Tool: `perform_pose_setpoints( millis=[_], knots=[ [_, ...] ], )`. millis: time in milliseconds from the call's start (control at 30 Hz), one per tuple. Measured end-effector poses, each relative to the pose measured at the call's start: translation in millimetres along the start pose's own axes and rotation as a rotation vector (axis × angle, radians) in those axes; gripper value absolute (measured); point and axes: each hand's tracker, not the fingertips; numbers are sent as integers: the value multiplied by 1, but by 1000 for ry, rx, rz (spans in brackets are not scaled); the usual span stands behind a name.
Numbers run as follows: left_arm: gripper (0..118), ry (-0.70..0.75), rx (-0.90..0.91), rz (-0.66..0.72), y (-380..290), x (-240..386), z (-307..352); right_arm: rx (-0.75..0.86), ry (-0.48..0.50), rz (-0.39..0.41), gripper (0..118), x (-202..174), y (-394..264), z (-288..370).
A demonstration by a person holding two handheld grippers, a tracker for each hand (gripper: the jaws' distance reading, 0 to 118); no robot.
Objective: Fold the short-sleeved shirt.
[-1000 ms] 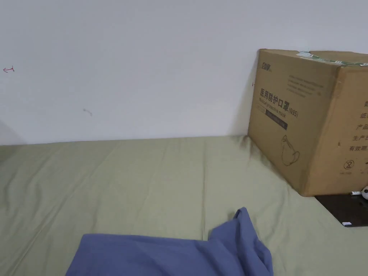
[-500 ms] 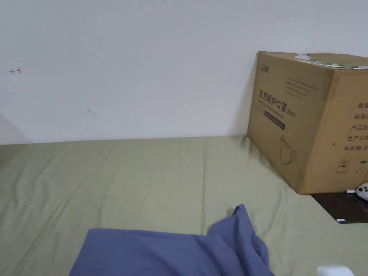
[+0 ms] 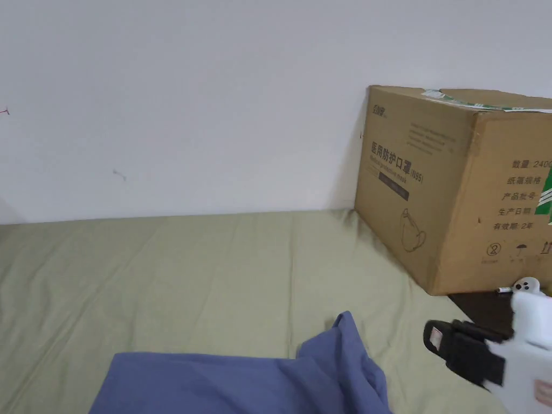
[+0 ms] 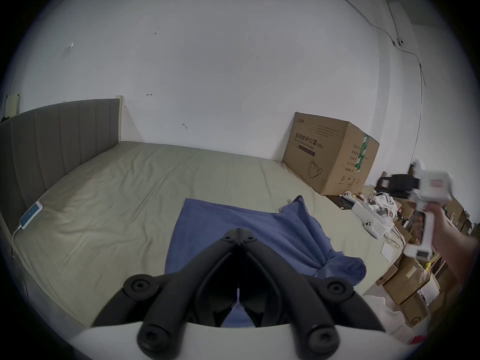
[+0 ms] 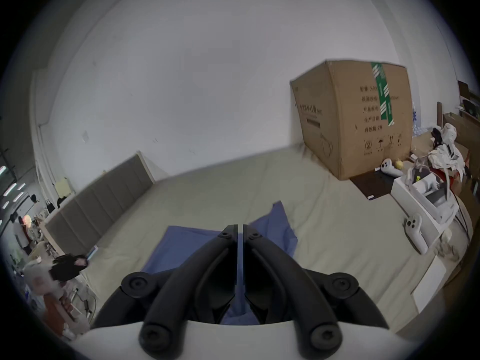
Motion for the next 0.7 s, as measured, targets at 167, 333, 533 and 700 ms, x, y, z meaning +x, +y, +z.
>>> perform_pose_setpoints(
  millis=[167, 333, 533, 700],
  knots=[
    [1, 10, 20, -23, -10, -8, -11, -366, -7, -127, 12, 58, 23, -144],
    [1, 30, -23, -8, -17, -26, -38, -551, -198, -28, 116, 85, -6, -250],
    [1, 76, -76, 83, -35, -50, -60, -686, -381, 137, 115, 96, -26, -311],
    [1, 96, -109, 80, -44, -57, -67, -715, -353, 224, 115, 72, -28, -319]
  ],
)
